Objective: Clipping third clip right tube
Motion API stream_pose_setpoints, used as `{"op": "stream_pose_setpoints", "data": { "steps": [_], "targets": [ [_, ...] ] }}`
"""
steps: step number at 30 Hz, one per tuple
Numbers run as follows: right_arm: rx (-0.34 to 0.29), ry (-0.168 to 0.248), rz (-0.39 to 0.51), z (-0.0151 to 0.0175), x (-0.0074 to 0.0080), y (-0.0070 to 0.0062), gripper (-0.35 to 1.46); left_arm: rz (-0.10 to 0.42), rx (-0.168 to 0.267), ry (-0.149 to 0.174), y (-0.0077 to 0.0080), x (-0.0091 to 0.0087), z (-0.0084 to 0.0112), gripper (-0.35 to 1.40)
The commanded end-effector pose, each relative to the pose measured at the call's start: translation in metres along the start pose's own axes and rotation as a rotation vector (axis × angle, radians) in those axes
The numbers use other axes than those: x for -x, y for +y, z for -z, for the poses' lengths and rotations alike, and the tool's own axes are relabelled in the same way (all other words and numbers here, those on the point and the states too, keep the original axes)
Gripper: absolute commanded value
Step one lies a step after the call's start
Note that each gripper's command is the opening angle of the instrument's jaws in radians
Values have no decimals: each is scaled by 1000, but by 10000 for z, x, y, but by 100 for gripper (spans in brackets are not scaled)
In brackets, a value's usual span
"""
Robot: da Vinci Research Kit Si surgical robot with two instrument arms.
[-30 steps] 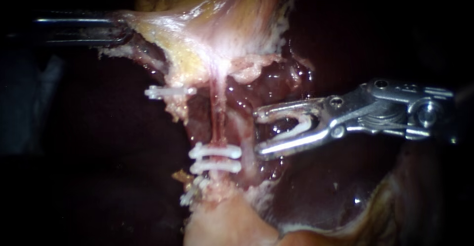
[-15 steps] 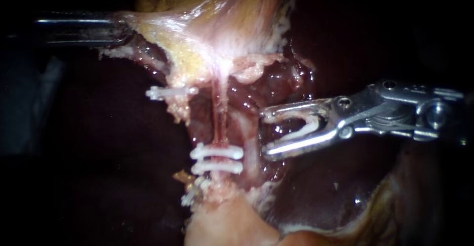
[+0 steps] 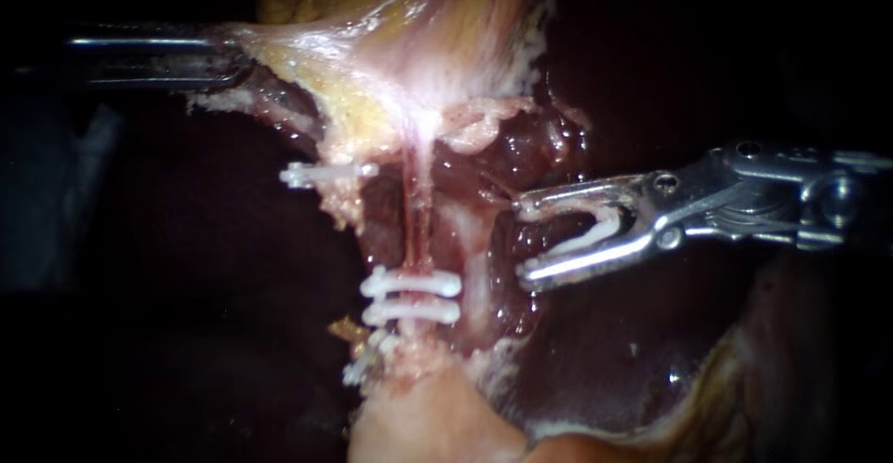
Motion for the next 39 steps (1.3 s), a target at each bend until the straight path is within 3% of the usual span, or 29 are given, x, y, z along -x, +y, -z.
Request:
{"op": "stream_pose_setpoints", "data": {
  "steps": [1,3,12,25,33,39],
  "targets": [
    [6,3,-1,-1,0,1,47,0,0,0,0,0,0,-35],
    [16,6,5,-2,1,3,47,0,0,0,0,0,0,-35],
    [54,-52,32,-7,16,10,48,0,0,0,0,0,0,-35],
    [66,-115,46,-16,37,12,48,0,0,0,0,0,1,-35],
    [81,-115,47,-25,40,21,47,0,0,0,0,0,1,-35],
    [119,-105,-9,-46,42,32,48,0,0,0,0,0,1,-35]
  ]
}}
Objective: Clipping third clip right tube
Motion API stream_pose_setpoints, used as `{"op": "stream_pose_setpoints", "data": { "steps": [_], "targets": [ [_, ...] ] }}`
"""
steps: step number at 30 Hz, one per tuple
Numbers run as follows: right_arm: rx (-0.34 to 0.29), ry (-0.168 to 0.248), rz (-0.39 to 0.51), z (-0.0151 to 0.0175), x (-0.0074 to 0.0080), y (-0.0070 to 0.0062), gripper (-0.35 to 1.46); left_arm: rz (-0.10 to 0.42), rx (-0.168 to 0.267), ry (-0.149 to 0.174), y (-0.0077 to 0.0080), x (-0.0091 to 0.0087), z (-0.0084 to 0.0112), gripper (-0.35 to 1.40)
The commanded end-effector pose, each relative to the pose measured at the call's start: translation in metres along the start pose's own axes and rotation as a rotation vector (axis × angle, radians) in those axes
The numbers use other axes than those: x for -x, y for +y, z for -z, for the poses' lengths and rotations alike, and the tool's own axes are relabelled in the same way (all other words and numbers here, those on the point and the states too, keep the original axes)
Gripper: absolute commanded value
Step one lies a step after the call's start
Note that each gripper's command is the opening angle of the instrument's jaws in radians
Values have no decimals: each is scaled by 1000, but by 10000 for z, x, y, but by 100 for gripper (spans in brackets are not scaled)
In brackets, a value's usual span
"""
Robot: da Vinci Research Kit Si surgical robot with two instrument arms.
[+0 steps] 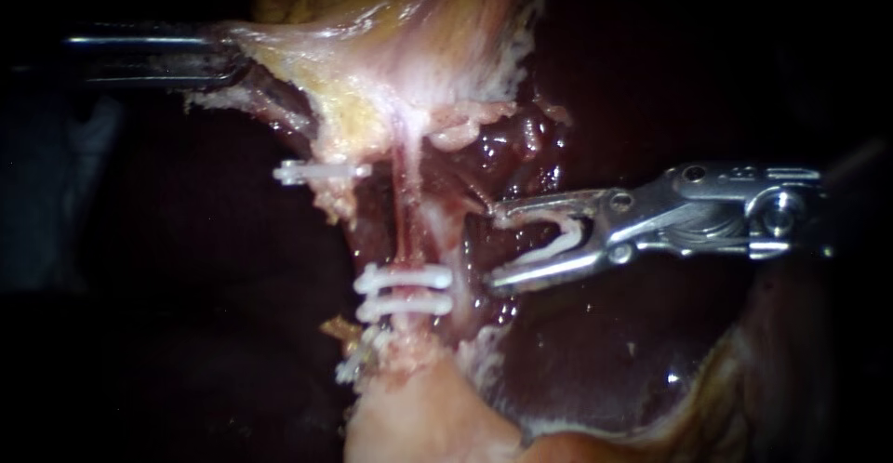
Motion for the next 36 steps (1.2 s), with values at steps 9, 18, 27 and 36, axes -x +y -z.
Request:
{"op": "stream_pose_setpoints", "data": {
  "steps": [9,18,27,36],
  "targets": [
    [80,21,-38,-28,-10,18,48,0,0,0,0,0,0,-35],
    [135,58,-55,-50,-21,47,50,0,0,0,0,0,-1,-35],
    [168,70,-62,-54,-20,63,50,0,-1,0,0,0,-1,-35],
    [187,74,-63,-53,-9,78,50,0,0,0,0,0,-1,-35]
  ]
}}
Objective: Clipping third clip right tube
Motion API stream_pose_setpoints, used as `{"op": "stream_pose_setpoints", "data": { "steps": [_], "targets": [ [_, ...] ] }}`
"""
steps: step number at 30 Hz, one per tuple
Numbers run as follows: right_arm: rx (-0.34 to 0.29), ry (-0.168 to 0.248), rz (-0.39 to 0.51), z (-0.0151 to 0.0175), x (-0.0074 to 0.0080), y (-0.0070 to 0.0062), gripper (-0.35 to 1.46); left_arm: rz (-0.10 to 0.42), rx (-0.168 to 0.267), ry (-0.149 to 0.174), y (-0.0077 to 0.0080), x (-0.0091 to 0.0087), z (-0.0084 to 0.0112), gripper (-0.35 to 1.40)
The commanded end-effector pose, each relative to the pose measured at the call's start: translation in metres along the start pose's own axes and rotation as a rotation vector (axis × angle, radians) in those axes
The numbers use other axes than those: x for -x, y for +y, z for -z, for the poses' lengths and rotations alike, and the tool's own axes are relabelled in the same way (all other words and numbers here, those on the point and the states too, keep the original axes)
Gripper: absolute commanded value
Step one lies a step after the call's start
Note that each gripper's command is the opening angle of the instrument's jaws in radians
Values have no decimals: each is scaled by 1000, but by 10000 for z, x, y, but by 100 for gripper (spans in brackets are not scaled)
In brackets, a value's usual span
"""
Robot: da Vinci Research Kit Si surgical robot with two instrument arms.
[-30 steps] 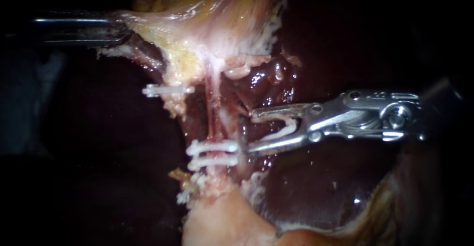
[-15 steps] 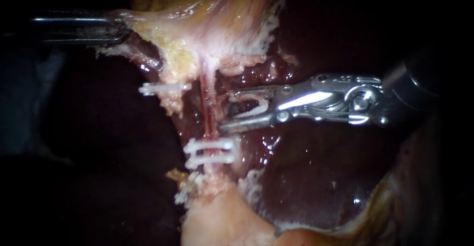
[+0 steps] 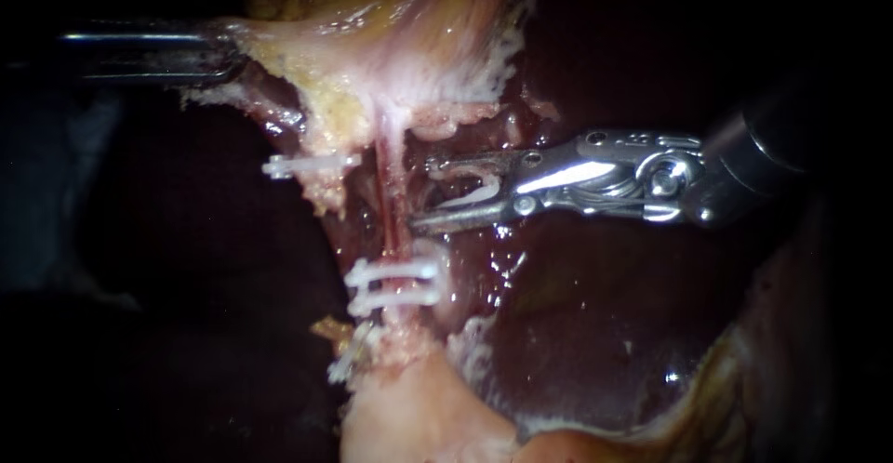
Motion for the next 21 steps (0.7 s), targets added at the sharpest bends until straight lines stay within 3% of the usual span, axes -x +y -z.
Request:
{"op": "stream_pose_setpoints", "data": {
  "steps": [1,10,12,16,19,21],
  "targets": [
    [-2,0,-1,2,0,1,50,0,0,0,0,0,0,-35],
    [-13,-4,7,26,5,3,50,0,1,0,0,0,1,-35],
    [-23,15,11,32,5,2,50,0,1,0,0,0,1,-35],
    [-80,50,9,45,1,-5,50,0,1,0,0,0,1,-35],
    [-162,64,10,54,-6,-15,50,0,1,0,0,0,1,-35],
    [-184,73,9,58,-10,-23,50,0,1,0,0,0,1,-35]
  ]
}}
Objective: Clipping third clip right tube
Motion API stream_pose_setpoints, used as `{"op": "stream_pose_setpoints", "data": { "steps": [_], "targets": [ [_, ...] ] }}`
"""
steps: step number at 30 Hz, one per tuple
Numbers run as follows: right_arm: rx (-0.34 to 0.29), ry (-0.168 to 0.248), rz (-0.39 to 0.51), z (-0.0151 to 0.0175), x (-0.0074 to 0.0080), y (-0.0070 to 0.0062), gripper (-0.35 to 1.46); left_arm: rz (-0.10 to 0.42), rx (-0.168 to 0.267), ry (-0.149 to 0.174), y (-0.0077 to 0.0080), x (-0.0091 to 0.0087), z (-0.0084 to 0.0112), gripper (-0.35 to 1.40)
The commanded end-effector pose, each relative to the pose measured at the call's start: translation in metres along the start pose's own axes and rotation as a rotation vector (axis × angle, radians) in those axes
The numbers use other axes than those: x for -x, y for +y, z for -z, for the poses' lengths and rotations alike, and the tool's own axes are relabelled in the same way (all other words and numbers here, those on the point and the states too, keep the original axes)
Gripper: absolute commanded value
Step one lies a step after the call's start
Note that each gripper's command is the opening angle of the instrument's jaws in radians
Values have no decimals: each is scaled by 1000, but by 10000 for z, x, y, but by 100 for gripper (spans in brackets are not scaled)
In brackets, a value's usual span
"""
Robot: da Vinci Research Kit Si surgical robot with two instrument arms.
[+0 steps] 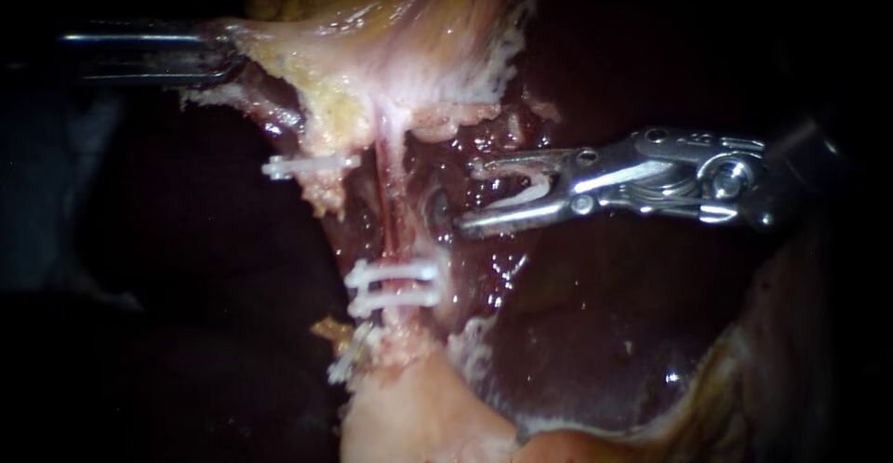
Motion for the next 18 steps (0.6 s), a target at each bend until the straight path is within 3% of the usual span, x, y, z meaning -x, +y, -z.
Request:
{"op": "stream_pose_setpoints", "data": {
  "steps": [1,9,18],
  "targets": [
    [-13,3,6,-1,-3,-5,50,0,1,0,0,0,0,-35],
    [-71,-3,24,-4,-10,-36,50,0,0,0,1,0,0,-35],
    [-72,-4,23,-10,-12,-39,50,0,0,0,1,0,0,-35]
  ]
}}
